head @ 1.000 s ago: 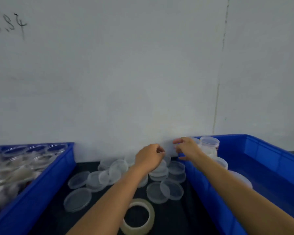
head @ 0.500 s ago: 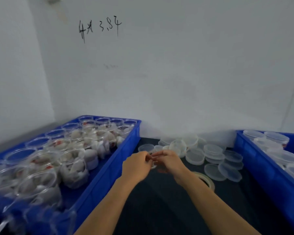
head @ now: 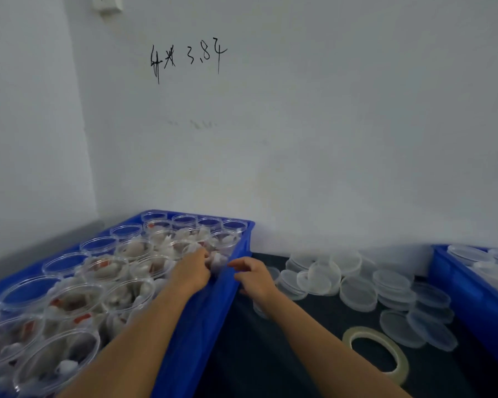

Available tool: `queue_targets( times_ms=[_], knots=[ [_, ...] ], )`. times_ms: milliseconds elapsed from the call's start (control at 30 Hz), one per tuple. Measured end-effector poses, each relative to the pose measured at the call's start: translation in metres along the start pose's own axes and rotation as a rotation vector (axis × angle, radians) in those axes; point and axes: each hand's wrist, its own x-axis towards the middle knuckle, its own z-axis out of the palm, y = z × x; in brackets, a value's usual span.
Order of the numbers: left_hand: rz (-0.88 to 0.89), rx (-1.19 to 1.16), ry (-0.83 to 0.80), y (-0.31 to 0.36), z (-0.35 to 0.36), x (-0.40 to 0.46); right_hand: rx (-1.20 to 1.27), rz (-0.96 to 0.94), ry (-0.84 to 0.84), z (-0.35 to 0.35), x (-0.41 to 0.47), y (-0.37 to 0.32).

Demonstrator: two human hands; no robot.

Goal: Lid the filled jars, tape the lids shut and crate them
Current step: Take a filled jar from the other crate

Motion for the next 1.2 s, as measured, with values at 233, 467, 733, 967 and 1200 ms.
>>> queue_targets(
  times_ms=[233,467,733,967,1200],
  knots=[
    [0.063,-0.008,-0.114,0.008,0.023,0.057,-0.116,-0.074,-0.006,-0.003,0.047,0.009],
    [0.006,0.035,-0.06,0.01,0.045,0.082,-0.161,0.025,0.027,0.007,0.09,0.023],
    [0.013,-0.207,0.22,0.009,0.028,0.067,-0.222,-0.003,0.026,0.007,0.082,0.012],
    [0.276,-0.28,0.333,0.06,-0.055,0.031,0.136,-0.285,0.094,-0.016,0.043,-0.041],
    [0.364,-0.565,0.246,0.127,-0.058,-0.033,0.268,-0.431,0.218,-0.061,-0.016,-0.039]
  ],
)
